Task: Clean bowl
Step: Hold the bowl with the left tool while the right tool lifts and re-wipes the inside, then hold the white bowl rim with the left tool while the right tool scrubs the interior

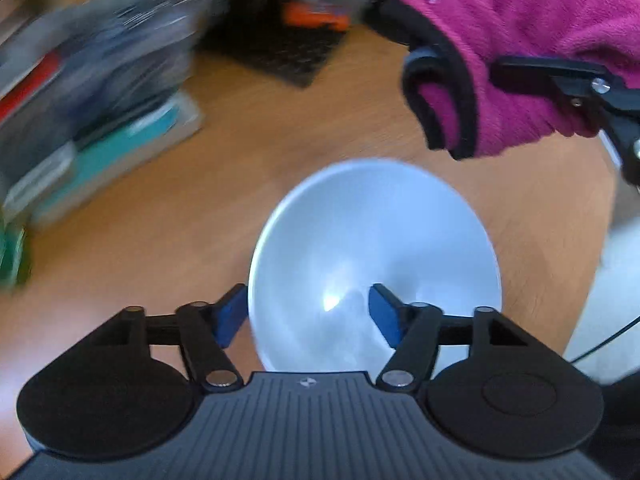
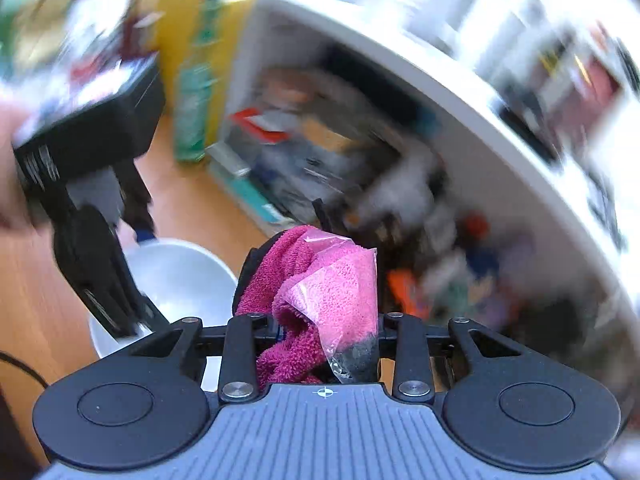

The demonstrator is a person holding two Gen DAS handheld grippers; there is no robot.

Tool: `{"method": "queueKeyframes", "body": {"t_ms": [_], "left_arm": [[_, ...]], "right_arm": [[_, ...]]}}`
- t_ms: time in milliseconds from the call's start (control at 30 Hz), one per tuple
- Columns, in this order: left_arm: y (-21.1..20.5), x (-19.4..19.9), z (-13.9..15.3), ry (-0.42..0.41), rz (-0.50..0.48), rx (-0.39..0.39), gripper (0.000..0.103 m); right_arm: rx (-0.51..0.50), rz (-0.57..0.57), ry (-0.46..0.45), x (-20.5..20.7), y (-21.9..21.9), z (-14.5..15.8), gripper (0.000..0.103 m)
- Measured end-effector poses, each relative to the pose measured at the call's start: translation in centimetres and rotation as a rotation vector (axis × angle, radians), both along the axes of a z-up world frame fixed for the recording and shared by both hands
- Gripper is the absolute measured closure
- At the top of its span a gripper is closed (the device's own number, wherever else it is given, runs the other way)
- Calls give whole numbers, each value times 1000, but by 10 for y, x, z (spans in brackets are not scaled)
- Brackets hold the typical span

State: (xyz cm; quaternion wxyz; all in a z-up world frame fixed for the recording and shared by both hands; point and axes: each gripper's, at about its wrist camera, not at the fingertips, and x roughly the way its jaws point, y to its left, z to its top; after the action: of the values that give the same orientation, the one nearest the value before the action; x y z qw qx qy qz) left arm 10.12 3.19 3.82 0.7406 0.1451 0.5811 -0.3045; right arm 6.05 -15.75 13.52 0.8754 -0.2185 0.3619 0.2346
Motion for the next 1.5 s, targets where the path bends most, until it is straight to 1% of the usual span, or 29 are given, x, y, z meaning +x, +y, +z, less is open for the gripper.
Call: {"method": "queueKeyframes", "body": {"t_ms": [33,67,133,167,267,367,433,467,500,533,567,633,733,833,867,933,1000,1033,1067,1133,1167,1200,1233,1267,1300,1333,1367,1400,1500], "left_arm": [[-2,7,-3,-5,-55,7,31],[-3,14,-5,-14,-97,8,34],[1,26,-4,-6,-69,4,37],[12,36,-4,22,13,-7,37],[31,26,-3,-36,179,18,36],[39,10,-2,-44,298,33,35],[39,-8,-5,5,372,1,34],[37,-14,-5,20,395,-12,35],[31,-23,-5,37,404,-17,36],[24,-32,-6,54,410,-19,37],[17,-36,-6,53,398,-12,37],[10,-40,-7,51,381,-5,35],[1,-45,-7,49,343,8,34],[0,-46,-8,54,332,6,32],[2,-45,-8,60,334,0,29],[1,-45,-9,68,335,-9,23],[0,-44,-10,73,349,-22,22],[0,-44,-11,76,365,-32,21],[2,-44,-11,78,366,-35,20],[3,-43,-12,79,363,-42,21],[4,-42,-11,79,352,-45,23],[4,-39,-11,70,334,-35,27],[3,-37,-10,58,316,-21,35],[2,-35,-9,46,298,-6,36],[2,-32,-9,39,285,-3,36],[2,-29,-8,33,274,-2,36],[3,-25,-8,26,263,-1,38],[3,-22,-8,20,251,0,38],[4,-12,-7,1,217,2,40]], "right_arm": [[18,-22,15,0,-5,0,69],[37,-43,30,1,-11,-1,69],[67,-73,45,0,-19,-4,69],[64,-74,37,-1,-21,-3,68],[29,-58,-5,-5,-13,-7,67],[-16,17,-48,-5,2,-10,67],[-25,101,-55,-5,17,-9,67],[-27,142,-53,-4,24,-9,67],[-28,158,-43,-5,27,-10,67],[-29,245,15,-6,41,-11,66],[-38,274,37,-7,47,-13,66],[-110,375,116,-8,67,-26,66],[-209,473,237,-6,84,-54,65],[-266,539,290,0,91,-77,68],[-299,568,272,-2,94,-82,69],[-419,668,147,-14,99,-94,70],[-517,707,-24,-28,102,-97,74],[-558,716,-105,-33,103,-98,75],[-546,668,-151,-32,102,-91,75],[-464,539,-171,-24,95,-69,75],[-431,494,-171,-22,91,-61,75],[-362,398,-170,-16,80,-44,74],[-312,340,-152,-12,71,-34,74],[-255,276,-130,-7,61,-24,74],[-149,178,-80,1,42,-12,74],[-74,108,-36,5,27,-6,74],[-22,63,-5,8,15,-3,73],[26,19,25,10,4,-1,73],[76,-51,76,5,-17,-4,73]]}}
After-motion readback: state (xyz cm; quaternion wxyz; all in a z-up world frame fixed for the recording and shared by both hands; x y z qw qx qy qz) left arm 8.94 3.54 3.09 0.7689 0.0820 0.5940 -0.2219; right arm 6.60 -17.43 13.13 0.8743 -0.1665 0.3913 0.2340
